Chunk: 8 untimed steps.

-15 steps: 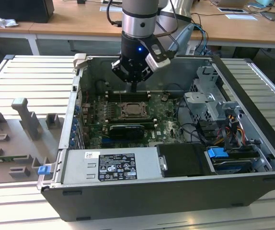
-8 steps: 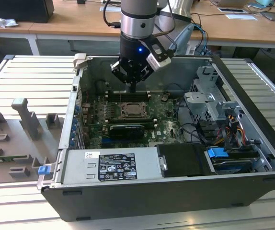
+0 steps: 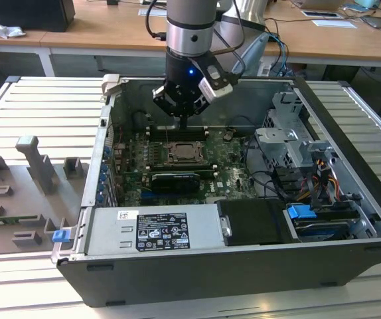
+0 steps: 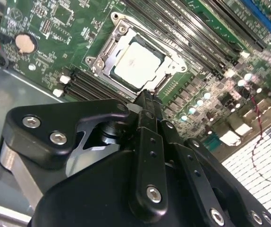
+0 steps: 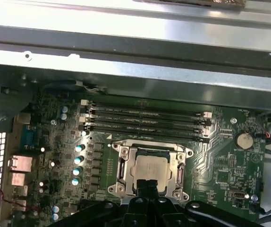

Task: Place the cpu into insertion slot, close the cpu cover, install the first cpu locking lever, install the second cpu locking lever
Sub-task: 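Install the first cpu locking lever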

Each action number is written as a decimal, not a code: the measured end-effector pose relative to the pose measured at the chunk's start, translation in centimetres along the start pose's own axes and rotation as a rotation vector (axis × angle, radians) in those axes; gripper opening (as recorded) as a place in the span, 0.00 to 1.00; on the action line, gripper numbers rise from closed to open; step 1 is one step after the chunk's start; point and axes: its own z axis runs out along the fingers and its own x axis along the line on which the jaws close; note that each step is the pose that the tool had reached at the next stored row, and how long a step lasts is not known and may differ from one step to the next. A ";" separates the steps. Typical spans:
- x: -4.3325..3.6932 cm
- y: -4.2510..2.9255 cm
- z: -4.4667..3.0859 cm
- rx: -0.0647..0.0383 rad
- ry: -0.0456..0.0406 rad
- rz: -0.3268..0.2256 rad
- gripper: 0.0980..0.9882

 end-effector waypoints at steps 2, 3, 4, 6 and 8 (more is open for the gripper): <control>0.12 0.00 0.04 0.000 -0.0002 0.010 0.01; 0.23 0.01 0.07 0.000 -0.0004 0.010 0.01; 0.38 0.02 0.08 0.000 -0.0005 0.009 0.01; 0.91 0.06 0.10 0.000 -0.0004 0.010 0.01; 1.27 0.09 0.11 0.000 -0.0004 0.010 0.01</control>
